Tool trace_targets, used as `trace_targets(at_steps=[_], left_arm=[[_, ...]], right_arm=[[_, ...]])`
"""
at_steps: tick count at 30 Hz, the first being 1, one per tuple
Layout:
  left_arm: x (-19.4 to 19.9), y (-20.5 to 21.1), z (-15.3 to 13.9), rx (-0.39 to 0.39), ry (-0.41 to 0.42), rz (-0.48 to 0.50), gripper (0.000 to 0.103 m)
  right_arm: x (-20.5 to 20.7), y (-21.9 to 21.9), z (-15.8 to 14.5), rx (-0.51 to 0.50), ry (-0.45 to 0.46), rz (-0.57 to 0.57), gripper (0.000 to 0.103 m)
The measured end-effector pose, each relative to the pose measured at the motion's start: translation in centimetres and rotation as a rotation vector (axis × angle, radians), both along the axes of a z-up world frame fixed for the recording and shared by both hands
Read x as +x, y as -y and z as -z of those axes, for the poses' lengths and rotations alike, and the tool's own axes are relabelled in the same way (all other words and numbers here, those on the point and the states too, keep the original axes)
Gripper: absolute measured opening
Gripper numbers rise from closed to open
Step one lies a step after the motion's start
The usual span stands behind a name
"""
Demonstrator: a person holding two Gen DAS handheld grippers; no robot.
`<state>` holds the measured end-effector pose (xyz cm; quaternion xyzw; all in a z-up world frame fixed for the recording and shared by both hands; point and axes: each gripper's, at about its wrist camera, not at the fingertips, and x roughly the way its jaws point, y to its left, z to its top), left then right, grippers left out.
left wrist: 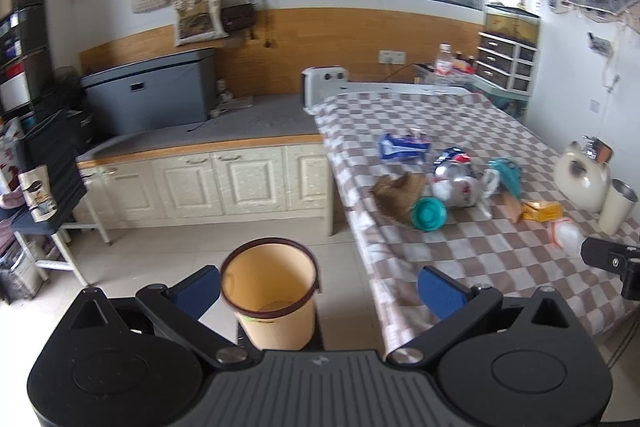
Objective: Collect trash
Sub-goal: 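Move the right tool toward the teal lid while the left tool approaches the brown cardboard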
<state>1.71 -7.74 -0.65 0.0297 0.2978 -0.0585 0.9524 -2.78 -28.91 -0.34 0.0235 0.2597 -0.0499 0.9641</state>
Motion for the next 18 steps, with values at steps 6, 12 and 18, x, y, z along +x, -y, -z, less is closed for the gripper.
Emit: trace_targets(at_steps=[6,12,18], left_arm=[[1.5,3.5,0.0,0.005,-0.008,0.093,0.103],[4.3,5.8,0.2,0.017,-0.018,0.159,0.103],[9.1,6.7,1.0,0.008,-0.038,0.212,0.103]], right_arm=[[-0.7,3.6,0.0,0.002,-0.003,0.101,0.103],[-0.7,6.8,0.4,0.017,-0.017,0.208,0.103],[1.3,8.7,1.2,0.033,-0.032,0.306,0.103]])
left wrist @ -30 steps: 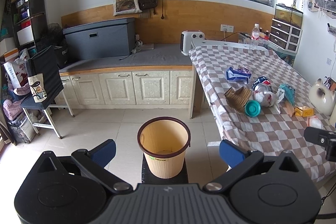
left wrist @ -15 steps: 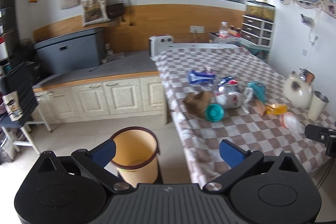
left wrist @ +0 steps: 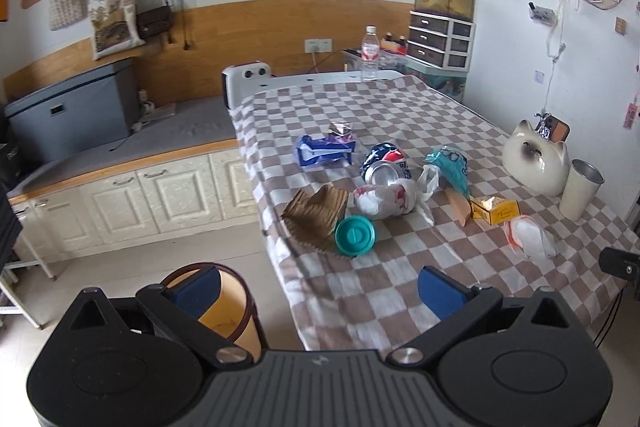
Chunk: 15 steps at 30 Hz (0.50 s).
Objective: Collect trash
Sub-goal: 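Move the right tool toward the teal lid while the left tool approaches the brown cardboard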
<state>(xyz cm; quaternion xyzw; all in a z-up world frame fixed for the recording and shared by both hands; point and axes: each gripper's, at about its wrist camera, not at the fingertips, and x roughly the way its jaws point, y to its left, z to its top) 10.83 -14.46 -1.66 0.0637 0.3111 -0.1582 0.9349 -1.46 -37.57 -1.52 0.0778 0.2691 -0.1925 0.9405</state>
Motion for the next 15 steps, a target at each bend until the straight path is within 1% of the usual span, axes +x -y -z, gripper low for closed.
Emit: trace_targets(at_steps=[3,9,11,15], left_arm=[[3.3,-0.1,0.5,-0.018,-0.017,0.035,0.103],[10.5,-0.1,1.2,-0.043,-0.06,0.135,0.103],[12.9,0.0,1.5,-0.042,-0.08,0.172,0.103],[17.0,0.3,2.3,-0.03,-0.123,0.223,0.103]], right_arm=[[1.9,0.3,0.4,0.006,-0.007,0.049,0.103],[7.1,-0.2,1.3,0.014,-0.031,0.141,0.103],[9.2,-0.9,1.7,0.0,-0.045,0.146,0.103],[13.5,-2.6,3.0,-0.008,-0.073,0.118,0.103]])
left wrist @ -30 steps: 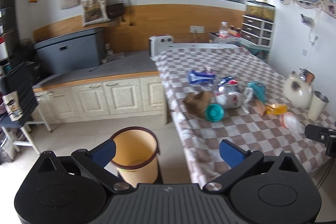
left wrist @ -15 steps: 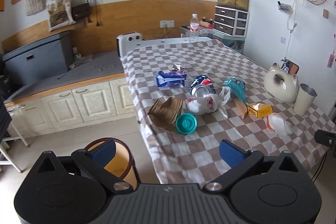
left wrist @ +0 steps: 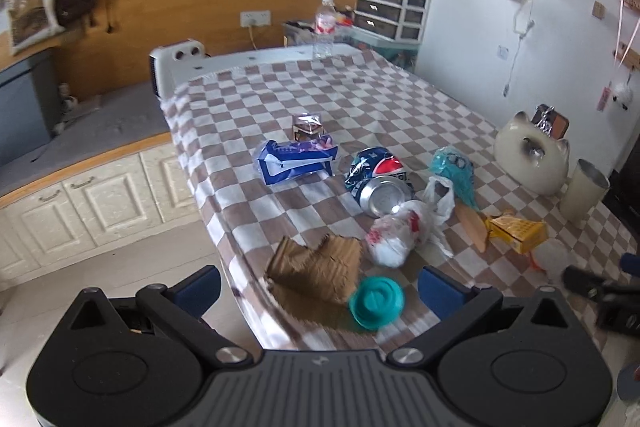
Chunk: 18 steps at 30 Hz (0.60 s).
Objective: Collect trash
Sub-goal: 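Move the right tool toward the teal lid while the left tool approaches the brown cardboard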
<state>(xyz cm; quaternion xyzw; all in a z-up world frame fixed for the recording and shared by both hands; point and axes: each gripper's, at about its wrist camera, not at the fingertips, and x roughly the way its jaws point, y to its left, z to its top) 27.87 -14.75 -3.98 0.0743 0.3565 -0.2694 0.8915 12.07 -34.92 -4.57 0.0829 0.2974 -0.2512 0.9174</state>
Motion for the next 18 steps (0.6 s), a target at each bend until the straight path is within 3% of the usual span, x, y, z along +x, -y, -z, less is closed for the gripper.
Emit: trace_targets(at_steps=[4,7,14,18], left_arm=[[3.5,0.0,1.0,-0.023,-0.071,0.058,0.103],[5.3,-0.3,1.7,-0.039,-0.115,0.078,0.103],[8.0,-1.1,2.9,-0.043,-0.16,0.121,0.103],[8.6,-1.3,3.4,-0.037,-0.178,0.153,0.103]], right_arm=[[4.2,-1.7,1.6,0.01,-0.035,-0.07,0.103],[7.0,-3.2,2.9,0.011,-0.078,-0.133,0.093],[11.8,-7.0,5.3,0.017,-0.173,-0.328,0.081],[13.4,-8.4,6.6,0.022,-0.23,-0.375,0.078]])
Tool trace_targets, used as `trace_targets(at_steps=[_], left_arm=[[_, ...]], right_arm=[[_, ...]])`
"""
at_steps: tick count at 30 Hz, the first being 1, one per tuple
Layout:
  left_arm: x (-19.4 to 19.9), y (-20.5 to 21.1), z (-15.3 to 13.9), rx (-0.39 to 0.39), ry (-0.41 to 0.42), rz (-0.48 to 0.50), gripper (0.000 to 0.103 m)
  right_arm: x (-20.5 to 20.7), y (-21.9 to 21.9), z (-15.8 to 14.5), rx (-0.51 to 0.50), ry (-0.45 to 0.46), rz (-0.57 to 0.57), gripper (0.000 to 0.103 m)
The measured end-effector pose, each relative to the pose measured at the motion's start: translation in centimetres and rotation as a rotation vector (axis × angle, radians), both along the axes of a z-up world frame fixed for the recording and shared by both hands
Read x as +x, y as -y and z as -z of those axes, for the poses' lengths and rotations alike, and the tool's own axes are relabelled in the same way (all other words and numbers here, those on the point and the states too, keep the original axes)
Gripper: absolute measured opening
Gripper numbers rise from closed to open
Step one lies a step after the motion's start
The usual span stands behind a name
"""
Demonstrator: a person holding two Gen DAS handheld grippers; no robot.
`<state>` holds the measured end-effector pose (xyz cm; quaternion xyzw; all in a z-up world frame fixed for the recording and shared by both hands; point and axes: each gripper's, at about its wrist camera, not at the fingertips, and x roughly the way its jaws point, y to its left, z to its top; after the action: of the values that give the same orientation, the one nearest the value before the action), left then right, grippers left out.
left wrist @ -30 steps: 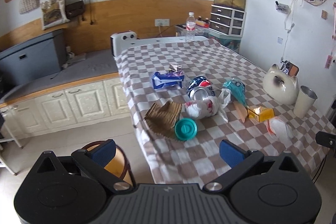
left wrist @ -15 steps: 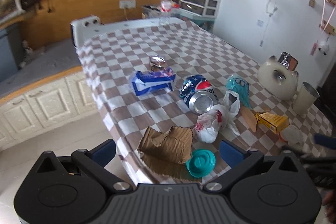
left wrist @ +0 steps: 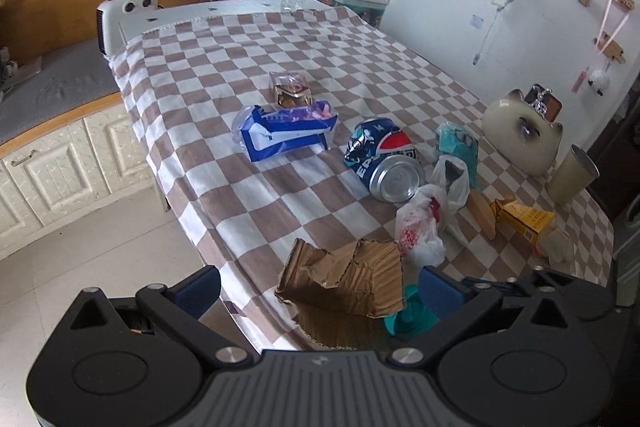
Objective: Collect trash
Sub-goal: 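Move the right tool toward the teal lid while the left tool approaches the brown cardboard, then close the right gripper on the teal lid while the left gripper grasps the cardboard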
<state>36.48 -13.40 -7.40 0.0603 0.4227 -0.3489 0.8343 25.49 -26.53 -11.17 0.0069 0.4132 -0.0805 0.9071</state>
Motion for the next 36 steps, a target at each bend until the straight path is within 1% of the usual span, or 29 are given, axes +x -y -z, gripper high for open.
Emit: trace_targets(at_steps=[1,3,5,6,11,15,16,19,23,27,29,31,34,36], left_arm=[[0.0,0.1,0.1,0.0,-0.001,0.013,0.103],[-0.1,0.3,0.1,-0.004,0.0,0.043,0.103],[-0.2,0.8,0.1,-0.008,0.005,0.075,0.101],[-0.2,1.0,0.1,-0.009,0.008,0.09,0.1],[-0.2,2.8,0.5,0.008,0.004,0.14,0.085],[-0.7,4.7,1.0,0.043,0.02,0.171,0.084],[-0.8,5.1,1.1,0.059,0.031,0.169,0.082],[-1.0,6.4,1.9,0.112,0.073,0.16,0.075],[-0.7,7.5,3.3,0.184,0.138,0.158,0.07],[0.2,7.8,3.8,0.198,0.172,0.178,0.07],[0.8,8.0,4.0,0.203,0.161,0.199,0.07],[1.4,8.3,4.3,0.217,0.13,0.22,0.069],[2.2,8.7,5.0,0.245,0.074,0.23,0.057],[2.6,8.6,5.0,0.233,0.049,0.23,0.053]], right_arm=[[0.3,-0.2,0.2,0.005,-0.006,-0.003,0.078],[0.7,-0.4,0.6,0.019,-0.012,-0.001,0.073],[1.1,-0.4,0.8,0.035,-0.017,0.007,0.054],[1.3,-0.3,1.0,0.041,-0.02,0.011,0.05],[0.9,-0.3,0.9,0.058,-0.01,0.033,0.05],[-0.1,0.0,0.4,0.067,0.007,0.057,0.05],[-0.5,0.0,0.3,0.067,0.007,0.063,0.05],[-1.5,0.3,0.0,0.066,0.007,0.09,0.05],[-3.0,1.2,-0.2,0.079,0.006,0.147,0.05],[-4.3,1.8,-0.2,0.083,0.004,0.197,0.05],[-4.9,2.1,-0.2,0.089,0.004,0.22,0.05],[-5.4,2.4,-0.1,0.095,0.0,0.239,0.05],[-5.9,2.8,0.1,0.109,-0.007,0.273,0.05],[-6.1,3.1,0.2,0.117,-0.014,0.296,0.05]])
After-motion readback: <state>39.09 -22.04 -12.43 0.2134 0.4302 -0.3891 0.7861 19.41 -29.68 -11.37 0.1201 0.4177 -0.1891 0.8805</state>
